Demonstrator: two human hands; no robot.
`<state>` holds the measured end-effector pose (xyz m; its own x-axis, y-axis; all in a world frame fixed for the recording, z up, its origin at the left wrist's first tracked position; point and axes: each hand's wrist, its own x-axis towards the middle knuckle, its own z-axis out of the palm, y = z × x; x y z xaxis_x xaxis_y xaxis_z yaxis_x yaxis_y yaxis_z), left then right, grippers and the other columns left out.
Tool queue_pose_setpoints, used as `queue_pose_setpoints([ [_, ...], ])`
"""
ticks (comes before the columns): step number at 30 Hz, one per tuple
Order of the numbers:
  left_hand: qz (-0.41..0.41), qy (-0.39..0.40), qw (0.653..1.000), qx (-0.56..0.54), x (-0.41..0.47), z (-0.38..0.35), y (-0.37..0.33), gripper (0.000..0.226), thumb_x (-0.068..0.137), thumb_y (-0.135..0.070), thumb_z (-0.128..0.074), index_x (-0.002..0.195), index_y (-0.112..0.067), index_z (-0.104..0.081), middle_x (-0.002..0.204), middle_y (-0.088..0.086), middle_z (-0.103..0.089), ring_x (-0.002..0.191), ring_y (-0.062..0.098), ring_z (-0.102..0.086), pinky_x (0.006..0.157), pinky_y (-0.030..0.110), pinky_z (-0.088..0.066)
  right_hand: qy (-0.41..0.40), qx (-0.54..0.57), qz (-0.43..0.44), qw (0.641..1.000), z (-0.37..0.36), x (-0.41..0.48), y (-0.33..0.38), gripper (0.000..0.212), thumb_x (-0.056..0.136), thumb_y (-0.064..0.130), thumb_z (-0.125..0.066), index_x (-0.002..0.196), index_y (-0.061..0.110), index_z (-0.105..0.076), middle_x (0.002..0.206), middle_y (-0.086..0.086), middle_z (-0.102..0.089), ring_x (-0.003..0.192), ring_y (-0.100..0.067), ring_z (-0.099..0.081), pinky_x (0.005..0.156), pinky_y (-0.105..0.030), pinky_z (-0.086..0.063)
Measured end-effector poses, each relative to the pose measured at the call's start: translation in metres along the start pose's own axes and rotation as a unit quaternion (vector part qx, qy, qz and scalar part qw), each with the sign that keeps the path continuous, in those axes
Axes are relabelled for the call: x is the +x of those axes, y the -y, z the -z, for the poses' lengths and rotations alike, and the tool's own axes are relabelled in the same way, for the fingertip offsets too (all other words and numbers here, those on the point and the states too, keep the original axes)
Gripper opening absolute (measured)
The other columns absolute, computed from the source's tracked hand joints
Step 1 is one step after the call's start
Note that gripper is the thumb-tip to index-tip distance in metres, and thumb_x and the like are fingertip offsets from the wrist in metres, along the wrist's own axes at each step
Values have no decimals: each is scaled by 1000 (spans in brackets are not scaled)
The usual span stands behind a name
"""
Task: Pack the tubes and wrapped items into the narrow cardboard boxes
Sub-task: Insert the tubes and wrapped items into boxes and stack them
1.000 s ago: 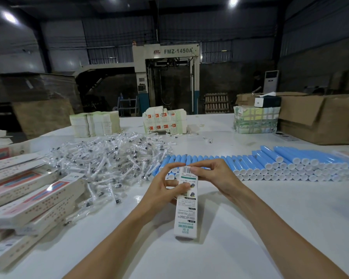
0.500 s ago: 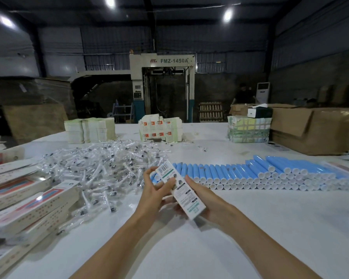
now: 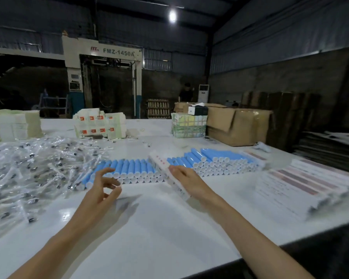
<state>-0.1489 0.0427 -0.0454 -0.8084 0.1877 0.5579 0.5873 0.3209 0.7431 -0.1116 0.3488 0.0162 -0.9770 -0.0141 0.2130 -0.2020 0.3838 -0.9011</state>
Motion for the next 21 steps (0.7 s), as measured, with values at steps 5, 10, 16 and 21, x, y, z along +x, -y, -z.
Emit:
queue_pose_setpoints([
  [5, -56, 26, 992, 108, 0, -6, 8, 57, 100, -5, -70, 133, -47, -51, 118, -24, -64, 112, 6, -62, 90, 29, -50, -197, -192, 31, 961, 125, -22, -28, 35, 104, 52, -55, 123, 26, -66, 108, 8, -71, 96, -14, -65, 77, -31, -47],
  [10, -97, 20, 984, 150, 5, -4, 24, 47, 99, -6, -72, 128, -41, -62, 120, -25, -66, 111, -3, -59, 83, 7, -43, -287, -441, -42, 849, 245, -38, -48, 43, 107, 45, -53, 137, 15, -59, 128, -10, -66, 121, -33, -55, 92, -42, -46],
  [16, -122, 19, 976, 176, 14, -1, 45, 31, 94, -41, -58, 123, -48, -66, 116, -27, -66, 105, -7, -58, 78, 7, -44, -284, -601, -161, 730, 325, -60, -73, 46, 108, 43, -49, 137, 8, -54, 137, -18, -52, 126, -37, -49, 104, -46, -44],
  [21, -54, 43, 977, 204, 29, -12, 93, 25, 101, -31, -61, 112, -52, -70, 124, -18, -68, 112, 1, -56, 79, 10, -41, -271, -598, -206, 726, 346, -75, -83, 48, 108, 42, -49, 145, 12, -52, 145, -16, -49, 135, -33, -44, 112, -45, -38],
])
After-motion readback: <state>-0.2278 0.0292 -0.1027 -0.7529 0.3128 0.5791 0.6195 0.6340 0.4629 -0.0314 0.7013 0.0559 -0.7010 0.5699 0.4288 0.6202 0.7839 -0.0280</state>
